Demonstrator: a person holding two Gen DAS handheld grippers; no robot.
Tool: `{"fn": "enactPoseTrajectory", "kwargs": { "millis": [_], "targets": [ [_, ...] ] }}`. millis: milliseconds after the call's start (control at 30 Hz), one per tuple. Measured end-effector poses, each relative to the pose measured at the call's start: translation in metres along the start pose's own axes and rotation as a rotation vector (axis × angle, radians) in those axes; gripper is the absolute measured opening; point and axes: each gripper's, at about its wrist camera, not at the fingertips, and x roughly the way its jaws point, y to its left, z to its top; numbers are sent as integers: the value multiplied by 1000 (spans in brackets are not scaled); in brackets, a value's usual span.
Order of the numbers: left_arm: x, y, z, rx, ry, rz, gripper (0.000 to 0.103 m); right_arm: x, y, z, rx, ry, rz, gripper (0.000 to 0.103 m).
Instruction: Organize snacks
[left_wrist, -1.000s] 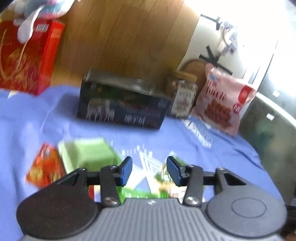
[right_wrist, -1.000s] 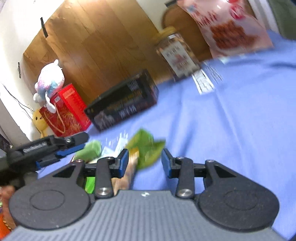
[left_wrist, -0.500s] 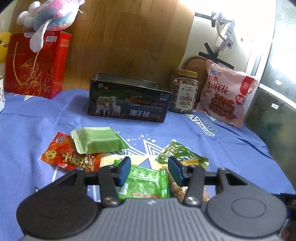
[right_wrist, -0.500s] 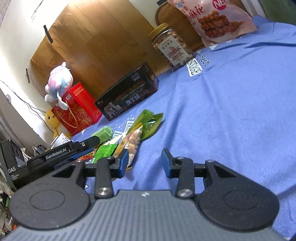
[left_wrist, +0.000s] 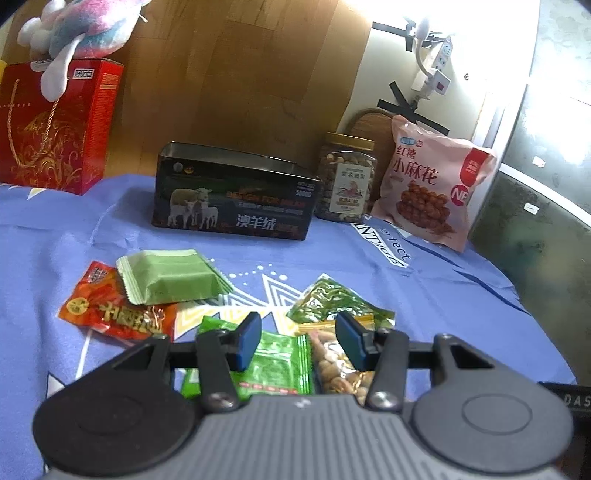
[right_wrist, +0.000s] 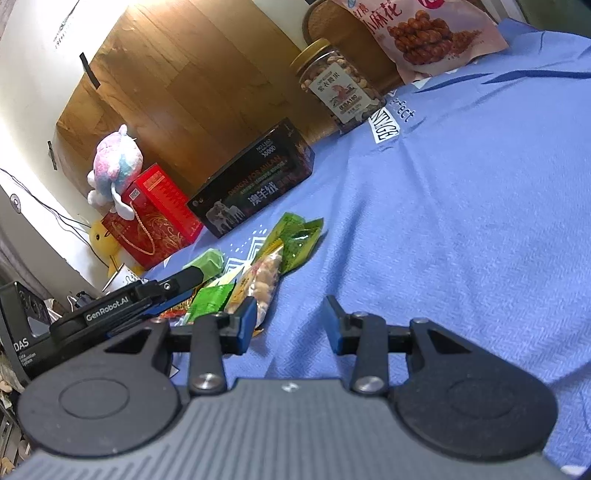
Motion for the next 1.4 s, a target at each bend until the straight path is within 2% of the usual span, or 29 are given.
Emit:
{"fn": "enactPoseTrajectory", "kwargs": {
  "millis": [600,767,1133,1267,1400],
  "targets": [
    [0,-11,8,75,22,-17,45,1,0,2,15,-2,-7,42],
    [-8,-4,8,66,-4,2,48,3,5,2,0,3,11,42],
    [-21,47,13,3,-20,112,48,20,24,-2,-66,44,49,42],
    [-30,70,18,-29,-10,147,48,21,35,-1,-112,18,48,42],
    [-39,94,27,-47,6,170,48,31,53,3,-190,21,108,42]
  ]
}}
